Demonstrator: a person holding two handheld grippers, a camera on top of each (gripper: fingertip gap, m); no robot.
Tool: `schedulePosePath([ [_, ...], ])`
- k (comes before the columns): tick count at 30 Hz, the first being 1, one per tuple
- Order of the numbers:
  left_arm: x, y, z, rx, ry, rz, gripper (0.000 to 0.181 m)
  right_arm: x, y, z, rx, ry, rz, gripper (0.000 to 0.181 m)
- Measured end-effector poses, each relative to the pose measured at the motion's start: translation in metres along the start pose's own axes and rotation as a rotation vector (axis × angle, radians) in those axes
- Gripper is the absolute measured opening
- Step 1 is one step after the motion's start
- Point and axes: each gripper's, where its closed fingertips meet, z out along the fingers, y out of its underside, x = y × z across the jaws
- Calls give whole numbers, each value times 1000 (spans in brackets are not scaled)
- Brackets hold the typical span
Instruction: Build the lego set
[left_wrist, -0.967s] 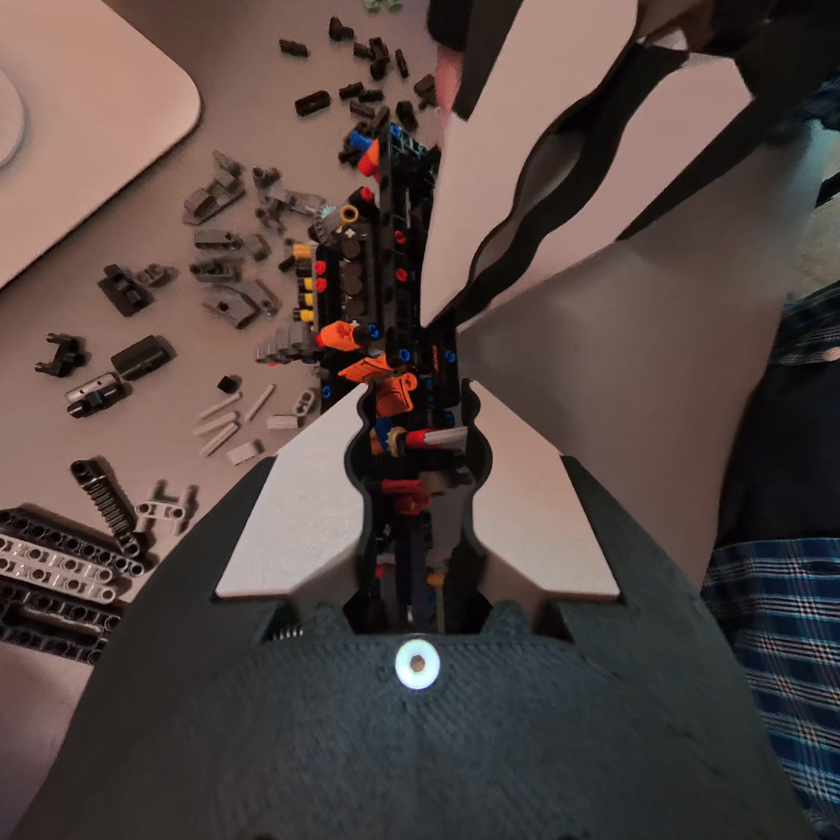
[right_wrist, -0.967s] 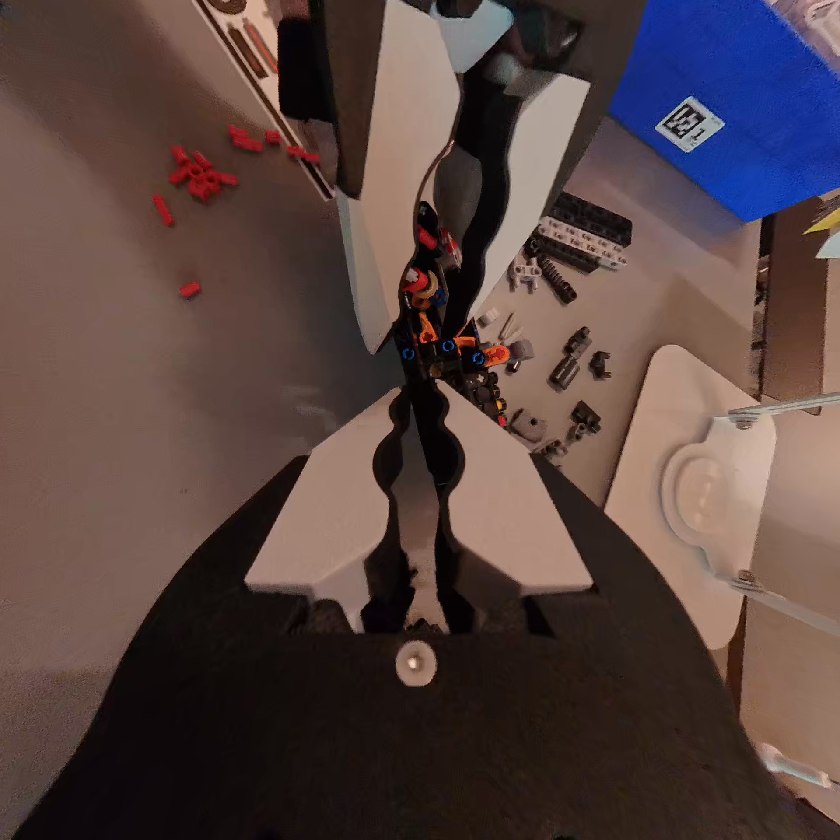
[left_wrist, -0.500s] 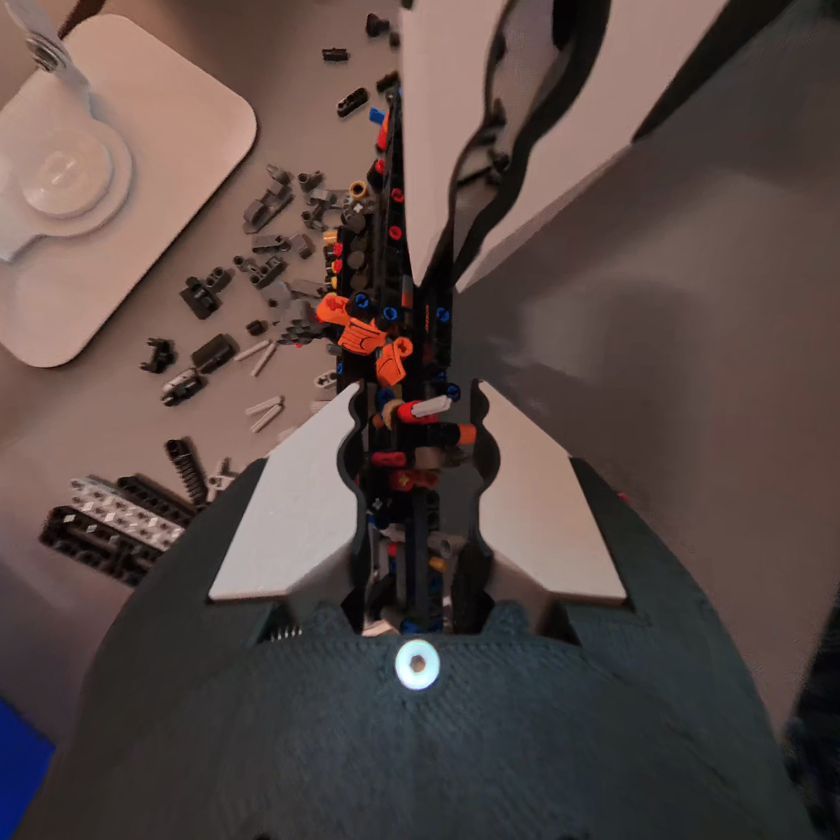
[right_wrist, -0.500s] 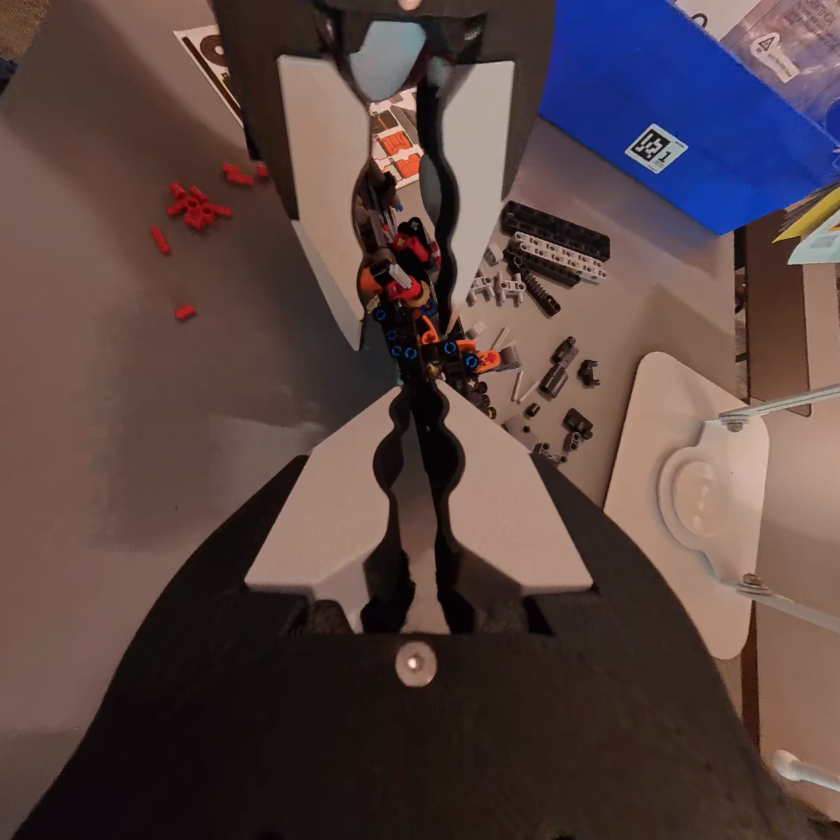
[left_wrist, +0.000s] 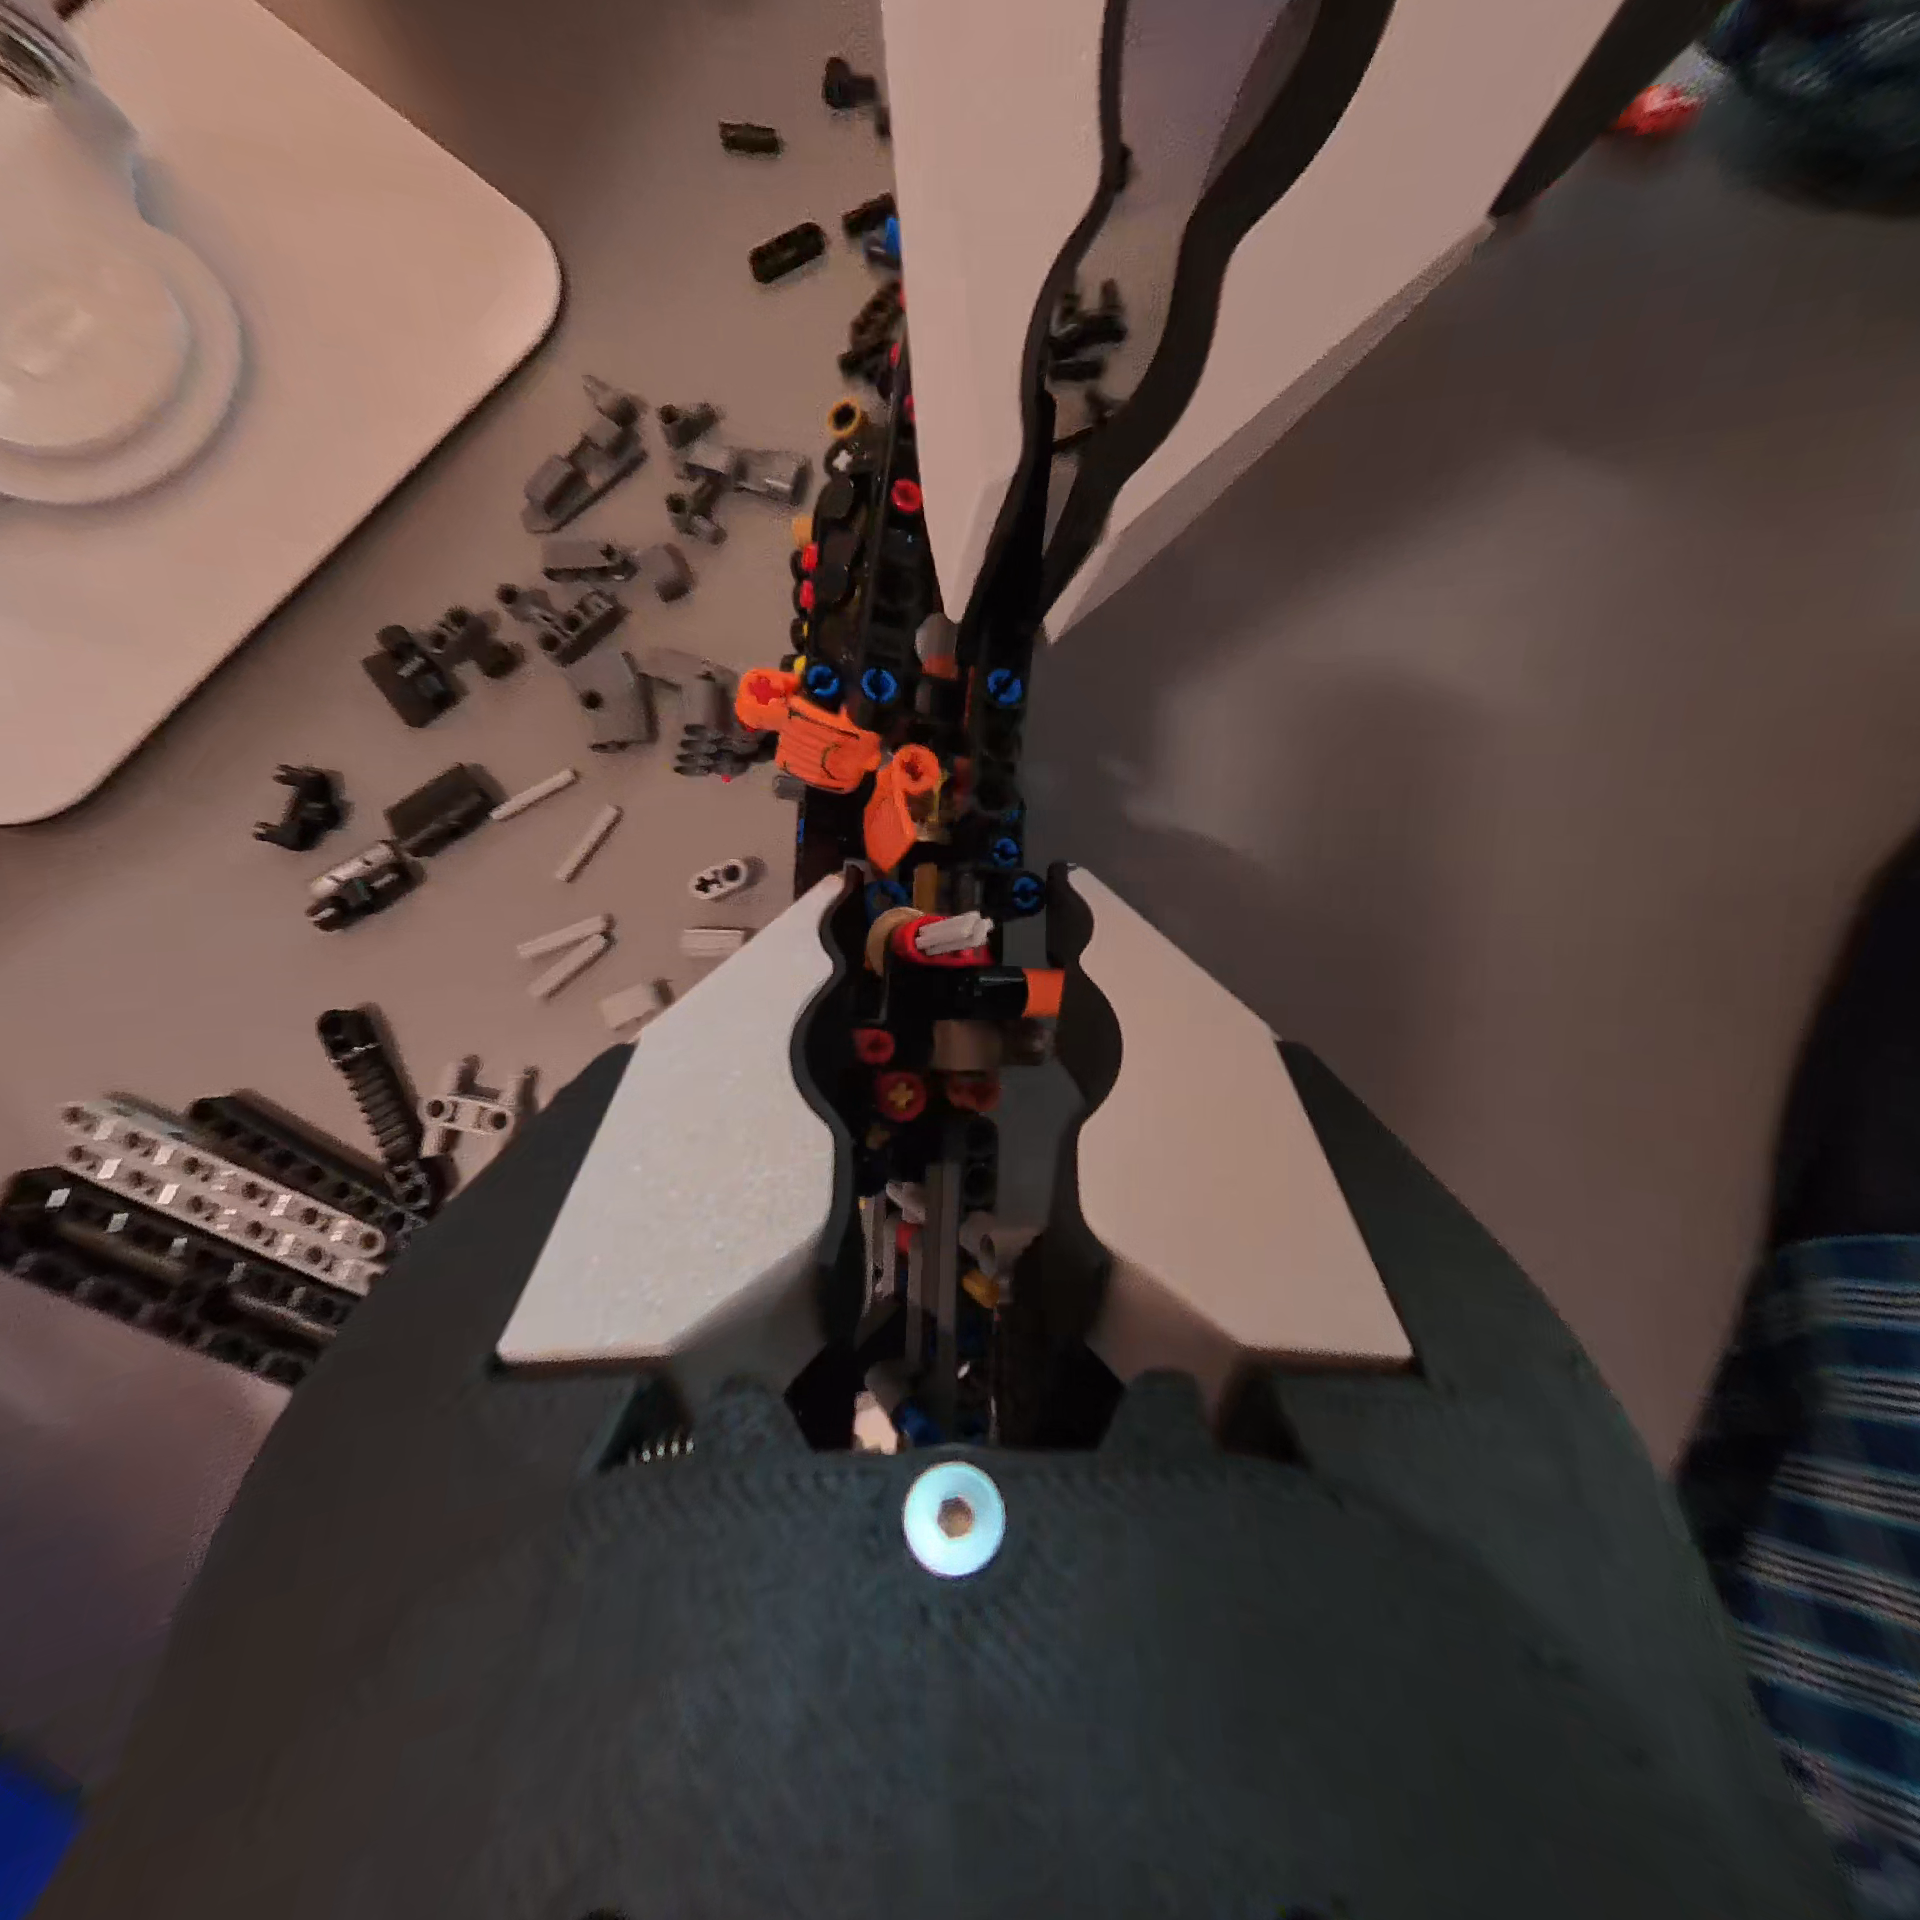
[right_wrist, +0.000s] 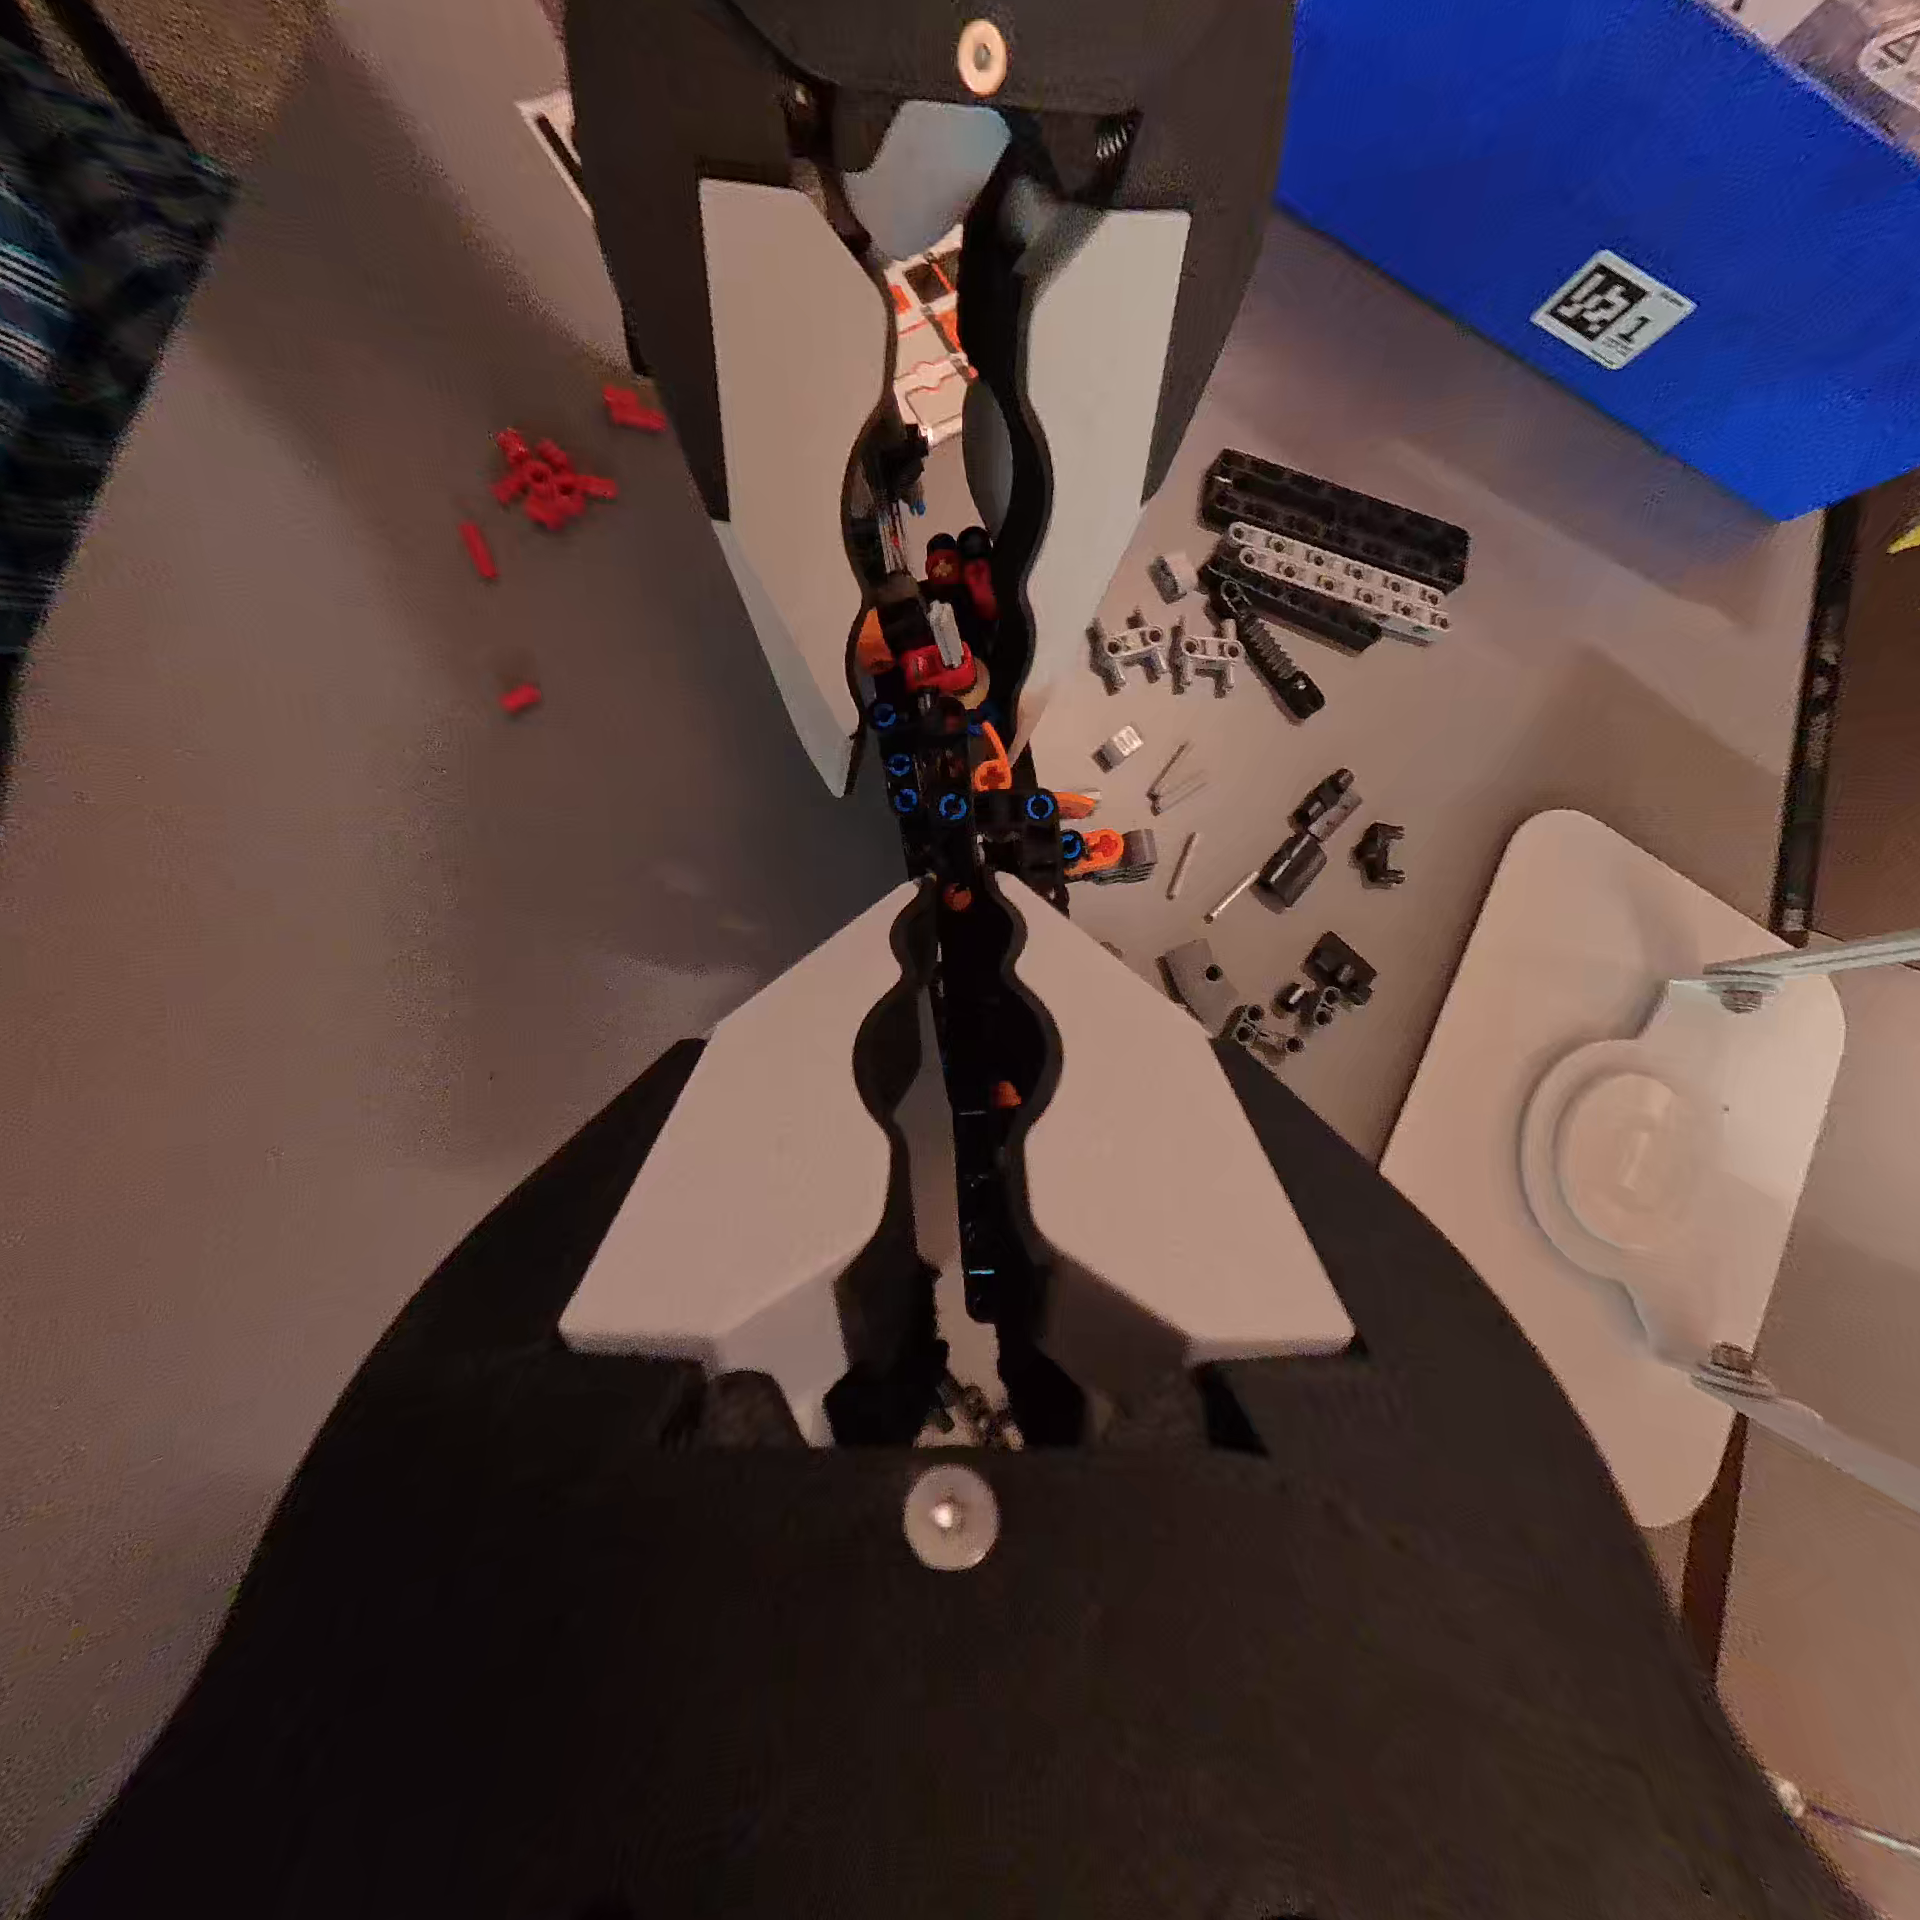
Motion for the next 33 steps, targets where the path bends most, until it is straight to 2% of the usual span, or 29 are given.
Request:
schedulePosePath([
  [1, 3, 0, -2, -11, 37, -22, 35, -3, -2, -3, -3, -36, 7, 5],
  [5, 15, -2, -10, -46, 197, -94, 34, -15, -5, -5, -45, -201, 44, 5],
  [9, 16, -1, -6, -59, 265, -113, 34, -13, 0, 0, -108, -278, 96, 5],
  [28, 2, -8, -7, 64, 342, -154, 36, -1, 1, 3, -188, -366, 142, 5],
  [32, -4, -7, -4, 64, 245, -81, 51, 4, 1, 4, -171, -374, 165, 5],
  [33, -4, -5, -2, 51, 215, -62, 49, 5, 1, 4, -166, -379, 169, 5],
])
